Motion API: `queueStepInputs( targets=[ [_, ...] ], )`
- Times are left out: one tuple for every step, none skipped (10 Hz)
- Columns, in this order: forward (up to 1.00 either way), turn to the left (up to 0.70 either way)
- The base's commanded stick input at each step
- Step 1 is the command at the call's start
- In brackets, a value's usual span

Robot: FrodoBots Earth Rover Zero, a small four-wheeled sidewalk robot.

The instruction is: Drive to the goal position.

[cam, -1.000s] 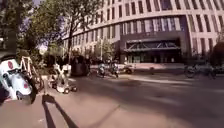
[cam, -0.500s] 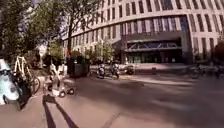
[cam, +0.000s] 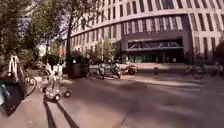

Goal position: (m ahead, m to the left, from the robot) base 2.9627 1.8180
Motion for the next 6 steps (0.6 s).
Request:
queueStepInputs(
  targets=[
    [0.45, 0.00],
    [0.45, 0.00],
    [0.45, 0.00],
    [0.45, 0.00],
    [0.45, 0.00],
    [0.45, 0.00]
  ],
)
